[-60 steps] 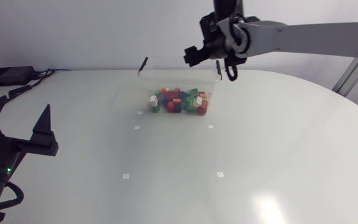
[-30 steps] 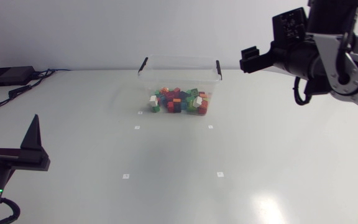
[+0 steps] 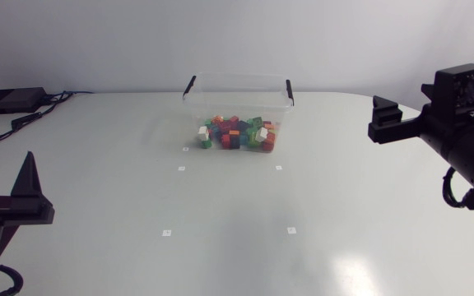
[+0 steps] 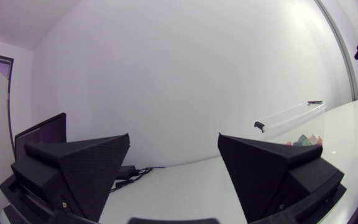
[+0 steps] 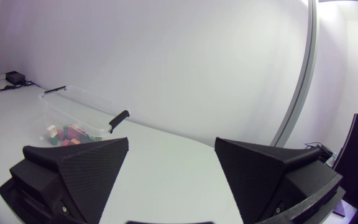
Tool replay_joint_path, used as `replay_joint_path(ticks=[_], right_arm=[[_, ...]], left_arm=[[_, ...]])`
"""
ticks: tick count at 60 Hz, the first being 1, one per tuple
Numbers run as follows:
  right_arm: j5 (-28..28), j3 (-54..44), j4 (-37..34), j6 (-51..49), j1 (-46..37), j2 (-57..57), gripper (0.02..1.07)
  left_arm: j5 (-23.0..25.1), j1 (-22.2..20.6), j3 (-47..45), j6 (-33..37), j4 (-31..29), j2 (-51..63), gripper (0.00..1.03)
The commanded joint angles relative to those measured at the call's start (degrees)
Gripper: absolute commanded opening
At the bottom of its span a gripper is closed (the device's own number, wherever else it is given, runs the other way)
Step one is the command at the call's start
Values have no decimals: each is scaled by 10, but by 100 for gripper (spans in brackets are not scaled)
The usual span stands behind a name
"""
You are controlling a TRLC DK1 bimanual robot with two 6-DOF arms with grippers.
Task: Place the duplo bricks in the container
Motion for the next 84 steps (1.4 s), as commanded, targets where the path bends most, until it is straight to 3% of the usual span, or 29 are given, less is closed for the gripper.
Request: replay_joint_path(ticks=[1,26,84], right_arm=[[5,-32,12,-9,-11,-31,102],[7,-146,10,-28,-21,-212,102],[-128,-332,-123,146,-110,-495,102]], left_arm=[[-4,4,-17,-20,5,-6,99],[-4,3,-16,-53,3,-6,99],[78,-26,-15,-183,-164,2,99]])
